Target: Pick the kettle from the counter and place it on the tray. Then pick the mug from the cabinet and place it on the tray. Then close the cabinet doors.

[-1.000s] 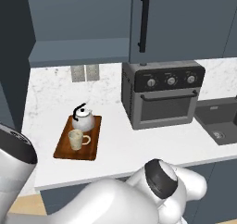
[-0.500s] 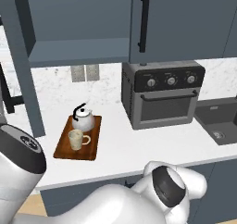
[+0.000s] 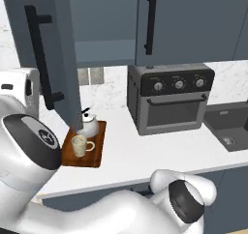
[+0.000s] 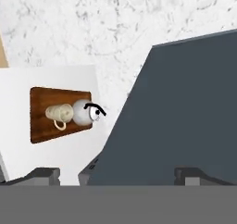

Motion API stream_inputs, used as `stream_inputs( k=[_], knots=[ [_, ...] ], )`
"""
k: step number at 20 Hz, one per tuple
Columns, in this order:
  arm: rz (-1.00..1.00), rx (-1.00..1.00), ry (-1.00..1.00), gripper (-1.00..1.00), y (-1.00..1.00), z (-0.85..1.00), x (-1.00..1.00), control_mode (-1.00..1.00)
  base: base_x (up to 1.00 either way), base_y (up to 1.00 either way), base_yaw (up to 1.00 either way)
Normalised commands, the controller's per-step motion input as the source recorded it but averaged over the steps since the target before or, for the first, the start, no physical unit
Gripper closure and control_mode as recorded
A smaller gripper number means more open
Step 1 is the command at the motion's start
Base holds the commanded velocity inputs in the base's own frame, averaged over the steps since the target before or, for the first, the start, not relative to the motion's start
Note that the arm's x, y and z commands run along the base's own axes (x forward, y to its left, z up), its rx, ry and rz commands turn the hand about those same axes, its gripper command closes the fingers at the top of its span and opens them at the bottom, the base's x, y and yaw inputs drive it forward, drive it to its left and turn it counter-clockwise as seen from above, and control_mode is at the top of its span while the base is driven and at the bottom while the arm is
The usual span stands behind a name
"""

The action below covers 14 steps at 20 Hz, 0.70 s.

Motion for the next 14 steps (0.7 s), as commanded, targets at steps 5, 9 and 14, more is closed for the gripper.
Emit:
stream_inputs(
  k=[5,9,14],
  knots=[
    [-0.18,0.0,0.02,-1.0,-0.67,-0.01,0.61,-1.0,0.0,0.0,0.0],
    [-0.15,0.0,0.0,-1.0,-0.69,-0.04,0.65,-1.0,0.0,0.0,0.0],
    [-0.13,0.0,0.0,-1.0,-0.72,-0.05,0.65,-1.0,0.0,0.0,0.0]
  ],
)
